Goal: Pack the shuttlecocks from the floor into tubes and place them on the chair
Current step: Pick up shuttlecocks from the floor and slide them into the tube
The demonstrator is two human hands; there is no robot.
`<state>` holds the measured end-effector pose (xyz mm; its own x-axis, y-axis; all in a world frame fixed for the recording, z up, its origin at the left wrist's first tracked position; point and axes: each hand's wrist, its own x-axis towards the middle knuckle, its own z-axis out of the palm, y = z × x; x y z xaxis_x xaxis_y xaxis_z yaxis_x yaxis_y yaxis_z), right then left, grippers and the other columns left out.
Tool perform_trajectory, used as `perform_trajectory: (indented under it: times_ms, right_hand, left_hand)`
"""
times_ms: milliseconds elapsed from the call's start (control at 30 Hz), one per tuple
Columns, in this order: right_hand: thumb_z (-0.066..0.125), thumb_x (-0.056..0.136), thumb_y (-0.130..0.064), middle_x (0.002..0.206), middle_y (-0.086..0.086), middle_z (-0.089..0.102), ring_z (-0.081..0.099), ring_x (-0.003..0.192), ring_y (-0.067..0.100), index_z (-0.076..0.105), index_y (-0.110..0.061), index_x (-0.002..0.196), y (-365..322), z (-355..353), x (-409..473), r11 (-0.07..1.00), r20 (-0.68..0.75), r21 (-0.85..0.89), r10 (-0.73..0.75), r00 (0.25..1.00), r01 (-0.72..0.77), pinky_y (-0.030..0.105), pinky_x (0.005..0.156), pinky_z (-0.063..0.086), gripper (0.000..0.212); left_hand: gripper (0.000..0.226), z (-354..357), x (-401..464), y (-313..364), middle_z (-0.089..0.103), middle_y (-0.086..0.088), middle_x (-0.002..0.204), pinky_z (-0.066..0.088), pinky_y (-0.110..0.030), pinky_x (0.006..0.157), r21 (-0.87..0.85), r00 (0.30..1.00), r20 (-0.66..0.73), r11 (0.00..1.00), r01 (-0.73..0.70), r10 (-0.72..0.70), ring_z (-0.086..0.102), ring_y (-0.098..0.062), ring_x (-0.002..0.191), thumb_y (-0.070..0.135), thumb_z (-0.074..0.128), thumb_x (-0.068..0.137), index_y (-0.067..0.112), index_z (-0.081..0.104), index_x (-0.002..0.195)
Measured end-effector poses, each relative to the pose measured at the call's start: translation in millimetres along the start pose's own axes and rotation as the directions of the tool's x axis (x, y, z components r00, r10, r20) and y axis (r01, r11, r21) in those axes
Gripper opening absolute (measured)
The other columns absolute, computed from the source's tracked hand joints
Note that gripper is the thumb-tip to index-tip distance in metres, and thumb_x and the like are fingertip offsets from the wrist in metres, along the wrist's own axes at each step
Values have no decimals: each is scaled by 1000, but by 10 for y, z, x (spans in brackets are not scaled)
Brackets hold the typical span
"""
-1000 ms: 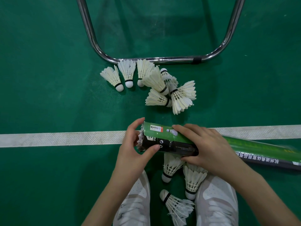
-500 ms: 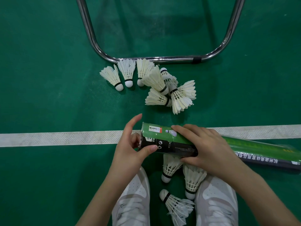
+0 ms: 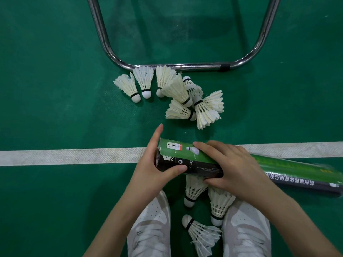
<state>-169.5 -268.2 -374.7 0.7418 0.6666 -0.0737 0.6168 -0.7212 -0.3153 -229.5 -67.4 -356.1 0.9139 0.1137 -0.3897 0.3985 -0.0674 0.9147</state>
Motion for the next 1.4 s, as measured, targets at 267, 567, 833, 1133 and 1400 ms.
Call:
perform_trajectory:
  times_ms: [267,567,833,1133,1400]
  right_hand:
    - [81,54,-45,119,-1,58,60,98,21,34,-32,136,-13,-8,11,1000,23,14,7,1000,-7,35,84,45,95]
    - [82,53,-44,117,-2,59,61,96,21,35,-32,135,-46,-22,27,1000,39,15,7,999,-8,36,82,46,96]
    - [82,54,-43,118,-1,58,61,96,21,35,-32,135,-49,-48,35,999,45,26,26,999,-27,35,81,45,95]
    - [68,73,-49,138,-12,37,38,123,12,12,-46,141,119,-167,53,989,175,68,118,977,-132,28,95,27,88]
    - [66,74,-50,140,-15,33,36,125,12,7,-47,140,183,-211,55,983,198,44,164,966,-176,29,98,27,89]
  left_hand:
    - [103,-59,66,-34,69,-2,109,52,-24,90,12,1000,8,1000,6,-6,66,-12,101,6,78,72,67,19,130]
    - [96,-50,58,25,66,22,100,46,-6,76,-20,999,50,1000,16,-15,63,7,92,-5,69,79,49,17,140]
    - [88,-71,72,31,69,15,103,48,-11,79,-11,998,63,1000,13,-12,65,2,95,3,73,76,49,31,138]
    - [46,-172,345,12,59,4,95,48,-11,78,-31,982,-174,996,-78,72,59,5,84,14,65,84,28,50,124]
    - [55,-120,848,24,55,13,116,41,-2,82,139,983,-132,984,-112,131,51,-5,115,7,60,91,23,40,139]
